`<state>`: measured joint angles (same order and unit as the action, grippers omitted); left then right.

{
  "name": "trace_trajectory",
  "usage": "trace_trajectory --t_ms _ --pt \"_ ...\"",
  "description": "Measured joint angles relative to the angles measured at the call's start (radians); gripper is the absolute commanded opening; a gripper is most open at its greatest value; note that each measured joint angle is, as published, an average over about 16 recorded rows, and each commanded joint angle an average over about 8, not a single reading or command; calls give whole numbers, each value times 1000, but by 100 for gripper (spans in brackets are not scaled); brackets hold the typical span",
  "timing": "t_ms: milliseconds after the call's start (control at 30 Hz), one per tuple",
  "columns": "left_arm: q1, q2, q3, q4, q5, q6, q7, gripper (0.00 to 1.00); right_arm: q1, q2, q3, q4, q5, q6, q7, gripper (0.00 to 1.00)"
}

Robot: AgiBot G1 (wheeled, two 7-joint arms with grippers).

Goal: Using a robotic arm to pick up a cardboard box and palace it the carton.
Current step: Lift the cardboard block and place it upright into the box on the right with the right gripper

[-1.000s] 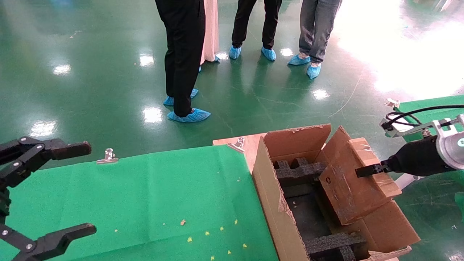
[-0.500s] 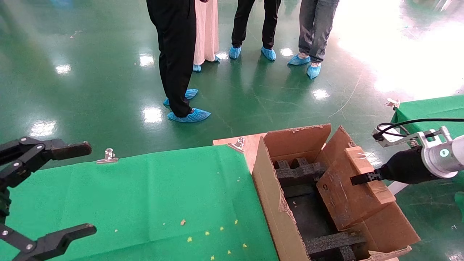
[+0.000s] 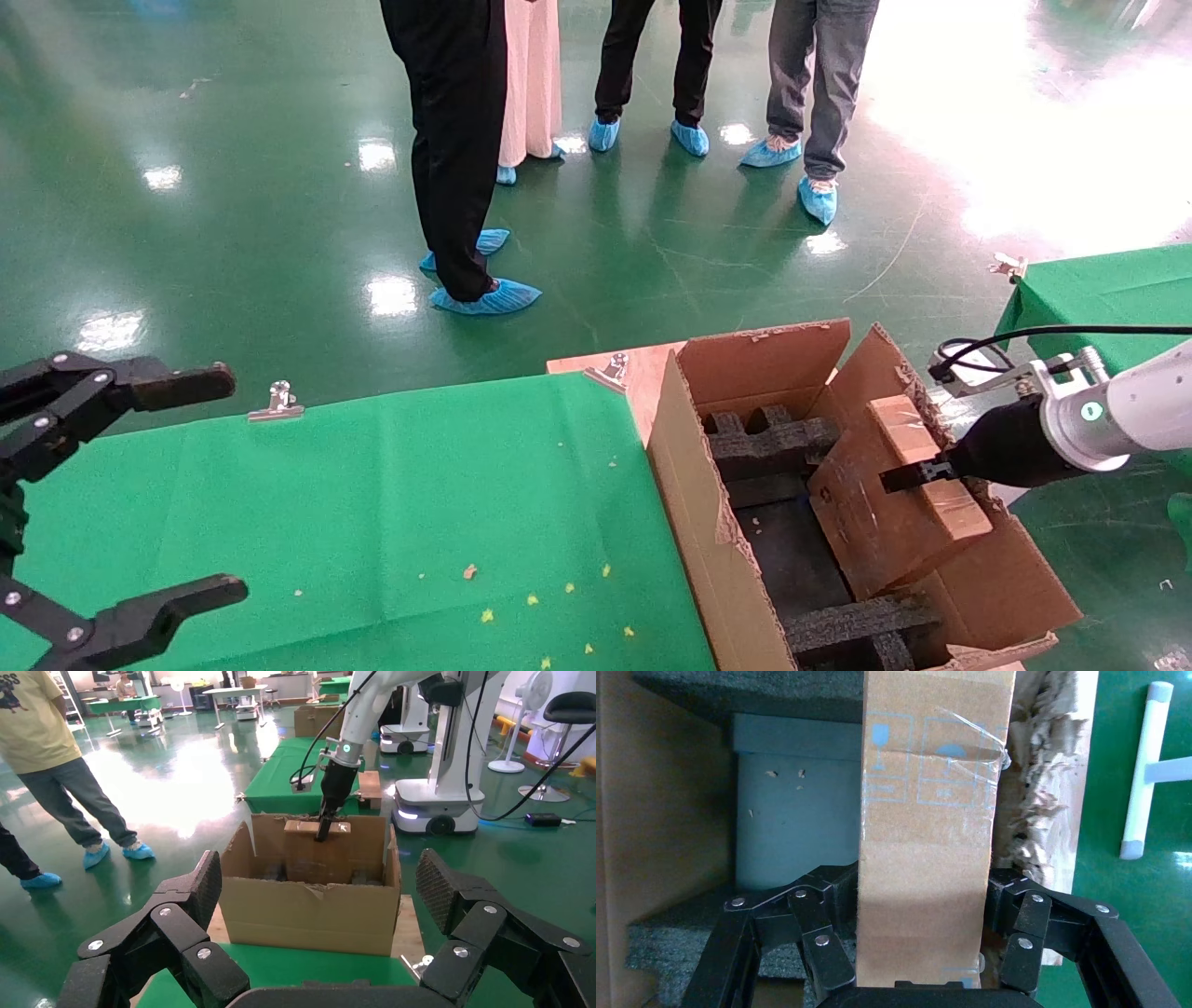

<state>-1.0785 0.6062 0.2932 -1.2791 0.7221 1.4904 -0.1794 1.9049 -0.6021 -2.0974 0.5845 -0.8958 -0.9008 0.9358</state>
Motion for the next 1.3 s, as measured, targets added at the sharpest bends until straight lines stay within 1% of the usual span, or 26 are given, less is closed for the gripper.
trace_trajectory --t_ms 633,1100,1133,1167,1300 --pt "0 0 1 0 -1 0 1 100 -166 -131 44 -220 96 -43 -108 0" --pt "0 -1 2 0 -1 -1 1 100 -253 -206 63 -372 132 -84 -168 0" --pt "0 -1 2 0 -1 -1 1 100 -257 -210 64 -381 134 -86 -172 1" --pt "0 -1 2 0 -1 -1 1 100 -261 -213 66 -388 136 -88 -175 6" --pt "0 -1 2 0 -1 -1 1 100 -272 -224 70 -412 143 -96 -185 56"
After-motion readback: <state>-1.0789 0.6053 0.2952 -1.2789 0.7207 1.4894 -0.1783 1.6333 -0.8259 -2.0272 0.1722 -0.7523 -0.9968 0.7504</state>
